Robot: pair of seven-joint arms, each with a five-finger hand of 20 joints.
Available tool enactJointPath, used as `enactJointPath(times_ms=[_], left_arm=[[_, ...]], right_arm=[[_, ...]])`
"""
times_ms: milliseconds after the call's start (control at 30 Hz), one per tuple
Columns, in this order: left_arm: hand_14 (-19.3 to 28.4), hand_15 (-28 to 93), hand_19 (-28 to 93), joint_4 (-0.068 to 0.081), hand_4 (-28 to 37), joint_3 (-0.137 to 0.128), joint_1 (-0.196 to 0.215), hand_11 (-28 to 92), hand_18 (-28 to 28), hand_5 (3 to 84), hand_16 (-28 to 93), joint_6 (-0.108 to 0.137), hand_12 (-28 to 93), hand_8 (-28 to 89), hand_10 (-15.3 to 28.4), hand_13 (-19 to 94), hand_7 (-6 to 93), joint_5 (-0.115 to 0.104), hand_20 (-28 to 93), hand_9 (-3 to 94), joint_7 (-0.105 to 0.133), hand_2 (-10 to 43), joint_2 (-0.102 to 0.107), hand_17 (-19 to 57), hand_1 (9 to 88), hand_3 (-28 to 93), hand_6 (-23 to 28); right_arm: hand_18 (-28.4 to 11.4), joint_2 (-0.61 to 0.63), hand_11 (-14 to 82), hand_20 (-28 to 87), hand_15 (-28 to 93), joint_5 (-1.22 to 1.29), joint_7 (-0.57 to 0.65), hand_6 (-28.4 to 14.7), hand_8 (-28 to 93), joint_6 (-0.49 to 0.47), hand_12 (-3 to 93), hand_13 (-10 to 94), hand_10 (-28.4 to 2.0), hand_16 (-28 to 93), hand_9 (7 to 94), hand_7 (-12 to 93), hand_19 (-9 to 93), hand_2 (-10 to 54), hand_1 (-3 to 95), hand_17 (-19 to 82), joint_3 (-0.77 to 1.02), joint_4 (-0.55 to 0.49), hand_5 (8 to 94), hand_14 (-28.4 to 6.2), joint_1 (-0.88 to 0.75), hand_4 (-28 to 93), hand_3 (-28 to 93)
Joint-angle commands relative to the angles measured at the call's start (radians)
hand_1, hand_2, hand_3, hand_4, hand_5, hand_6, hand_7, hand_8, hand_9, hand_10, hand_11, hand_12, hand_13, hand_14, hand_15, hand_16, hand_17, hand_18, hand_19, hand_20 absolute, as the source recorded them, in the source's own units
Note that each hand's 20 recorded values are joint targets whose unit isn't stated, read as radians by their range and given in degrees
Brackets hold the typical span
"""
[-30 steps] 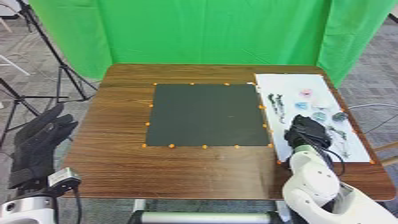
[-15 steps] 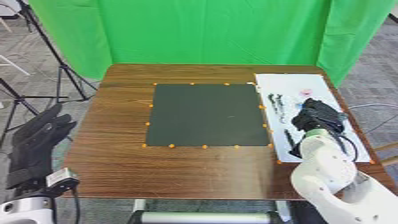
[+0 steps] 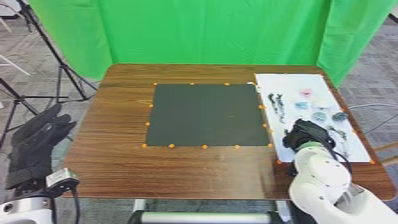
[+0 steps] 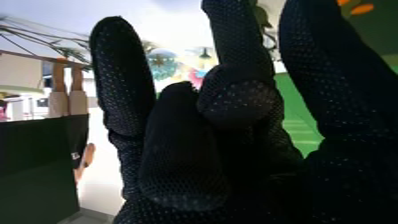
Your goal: Arrange flowers
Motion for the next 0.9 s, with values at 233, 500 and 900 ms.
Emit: enactJointPath(times_ms=[233, 500, 900], left_arm=[[26.9, 61, 58, -0.008, -19.7, 0.002, 0.006, 34, 21.9, 38.3, -16, -0.023, 7, -11, 19.6, 25, 16.2, -0.031, 1, 36.3, 0.024, 3.8, -0.006, -8.9, 25.6, 82, 8.3], [27.0, 62, 58, -0.008, -19.7, 0.007, -0.005, 34, 22.0, 38.4, -16, -0.029, 7, -11, 19.6, 25, 16.0, -0.012, 1, 36.3, 0.004, 3.9, -0.018, -8.9, 25.6, 82, 8.4], [27.0, 62, 58, -0.009, -19.7, -0.005, -0.003, 34, 22.0, 38.4, -16, -0.037, 7, -11, 19.6, 25, 16.0, 0.006, 1, 36.3, -0.017, 4.0, -0.036, -8.9, 25.6, 82, 8.4]], right_arm=[[-18.0, -0.002, 60.6, -26, 78, -0.007, 0.046, -12.5, -6, -0.020, 31.9, 94, -9.8, 27, 90.0, 14, 93, -9.5, 42.3, 54, -0.040, 0.045, 79.5, -4.8, 0.018, -20, 70], [-16.6, -0.006, 61.3, -28, 80, -0.009, 0.057, -11.6, -6, -0.030, 31.5, 94, -9.0, 25, 91.0, 15, 93, -9.5, 44.3, 56, -0.087, 0.100, 81.2, -4.6, 0.045, -21, 70], [-15.8, -0.027, 62.8, -28, 81, 0.016, 0.047, -10.1, 17, -0.061, 31.5, 94, -8.0, 23, 92.4, 15, 93, -9.5, 54.5, 56, -0.108, 0.160, 83.7, -5.1, 0.041, -23, 65]])
